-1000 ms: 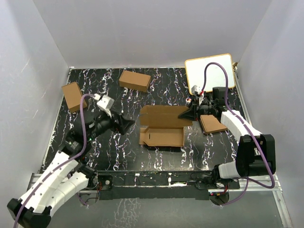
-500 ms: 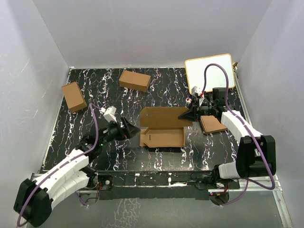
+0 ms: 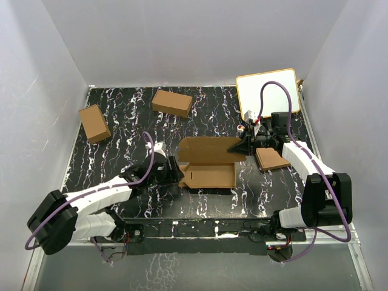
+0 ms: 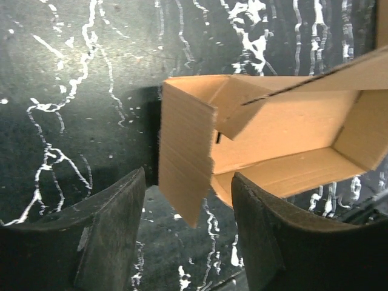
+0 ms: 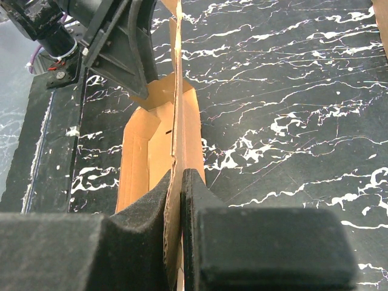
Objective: Fold the paper box
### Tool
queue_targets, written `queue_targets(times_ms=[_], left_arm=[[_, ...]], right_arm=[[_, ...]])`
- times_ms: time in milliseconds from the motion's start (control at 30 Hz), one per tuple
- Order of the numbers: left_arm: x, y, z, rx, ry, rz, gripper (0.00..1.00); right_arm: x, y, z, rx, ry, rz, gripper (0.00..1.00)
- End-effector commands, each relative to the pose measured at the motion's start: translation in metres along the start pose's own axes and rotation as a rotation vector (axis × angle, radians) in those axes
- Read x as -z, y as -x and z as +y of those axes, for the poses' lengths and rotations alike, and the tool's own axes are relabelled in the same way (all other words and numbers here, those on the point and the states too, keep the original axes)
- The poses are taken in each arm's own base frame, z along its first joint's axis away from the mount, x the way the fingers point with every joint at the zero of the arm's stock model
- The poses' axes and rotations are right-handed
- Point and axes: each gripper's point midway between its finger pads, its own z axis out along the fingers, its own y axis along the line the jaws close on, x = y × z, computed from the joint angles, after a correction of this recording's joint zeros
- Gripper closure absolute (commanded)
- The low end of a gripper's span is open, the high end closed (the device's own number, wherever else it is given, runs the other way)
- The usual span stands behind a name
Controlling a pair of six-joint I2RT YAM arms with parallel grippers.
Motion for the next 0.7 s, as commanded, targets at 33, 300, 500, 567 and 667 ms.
queue_targets(times_ms=[33, 300, 500, 567, 667], left_arm=[[-0.004, 0.006, 0.016, -0.045, 0.097, -0.036, 0.56], [0.009, 0.022, -0.009, -0.101, -0.051, -0.117, 0.97], [0.02, 0.028, -0.034, -0.172, -0.199, -0.167, 1.0], [0.023, 0.029, -0.04, -0.192, -0.234, -0.173, 1.0], [0.025, 0.031, -0.048, -0.224, -0.274, -0.182, 1.0]], right_arm=[[0.002, 0.026, 0.0, 0.145, 0.03, -0.047, 0.92], [0.001, 0.025, 0.004, 0.155, 0.045, -0.055, 0.92], [0.001, 0.025, 0.004, 0.174, 0.044, -0.059, 0.92], [0.001, 0.026, 0.003, 0.177, 0.037, -0.059, 0.92], [0.002, 0.032, 0.002, 0.187, 0.025, -0.071, 0.92]])
